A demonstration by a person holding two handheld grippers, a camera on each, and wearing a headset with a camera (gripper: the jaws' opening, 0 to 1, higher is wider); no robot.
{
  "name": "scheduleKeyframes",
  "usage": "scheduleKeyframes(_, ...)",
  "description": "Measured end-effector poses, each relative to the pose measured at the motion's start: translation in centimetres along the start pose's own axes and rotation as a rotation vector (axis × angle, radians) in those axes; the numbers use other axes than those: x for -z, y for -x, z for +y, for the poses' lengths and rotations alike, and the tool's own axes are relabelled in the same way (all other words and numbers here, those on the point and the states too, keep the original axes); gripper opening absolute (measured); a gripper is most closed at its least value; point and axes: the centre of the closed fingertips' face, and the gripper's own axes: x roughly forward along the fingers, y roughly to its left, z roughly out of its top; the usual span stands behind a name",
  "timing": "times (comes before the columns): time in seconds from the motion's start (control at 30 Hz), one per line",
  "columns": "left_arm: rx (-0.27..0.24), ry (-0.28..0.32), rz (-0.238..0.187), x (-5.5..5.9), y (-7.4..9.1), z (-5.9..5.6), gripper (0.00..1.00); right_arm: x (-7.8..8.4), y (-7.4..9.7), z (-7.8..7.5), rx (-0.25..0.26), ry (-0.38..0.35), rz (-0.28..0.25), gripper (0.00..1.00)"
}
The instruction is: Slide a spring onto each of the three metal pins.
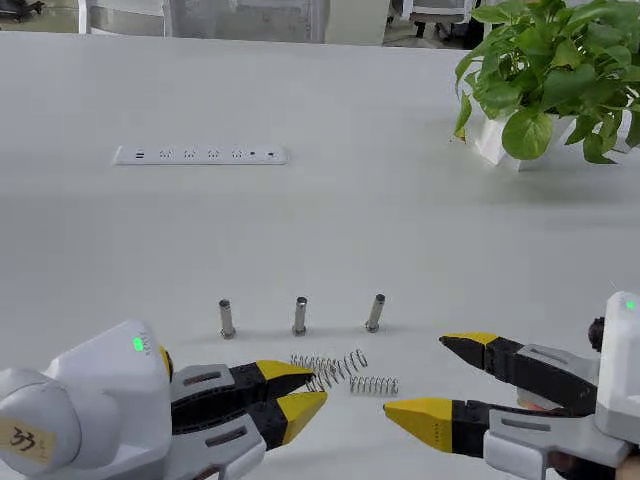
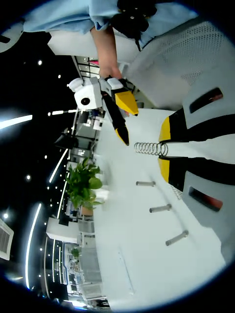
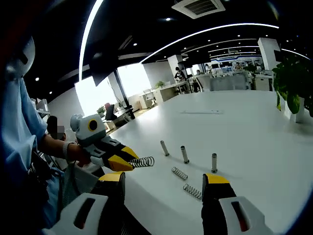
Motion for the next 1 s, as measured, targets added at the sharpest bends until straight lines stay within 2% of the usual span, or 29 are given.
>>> scheduleKeyframes(0.17, 0.015, 0.003, -0.006, -0.1, -0.2, -0.5, 0.06, -0.7, -0.2, 1.0, -0.078, -0.071, -0.04, 0.49)
scheduleKeyframes(0.37, 0.032, -0.002, -0.01, -0.3, -0.3, -1.0, 0.06, -0.9, -0.5, 2.0, -0.162, -0.121, -0.057, 0.35)
scheduleKeyframes(0.73, 0.044, -0.003, -0.017, -0.4, -0.4, -1.3, 0.06, 0.1, -1.4, 3.4, -0.233, -0.209, -0.051, 0.26)
scheduleKeyframes(1.0, 0.058, 0.001, -0.016, -0.2, -0.4, -1.6, 0.06, -0.2, -1.4, 3.9, -0.267, -0.258, -0.073, 0.19)
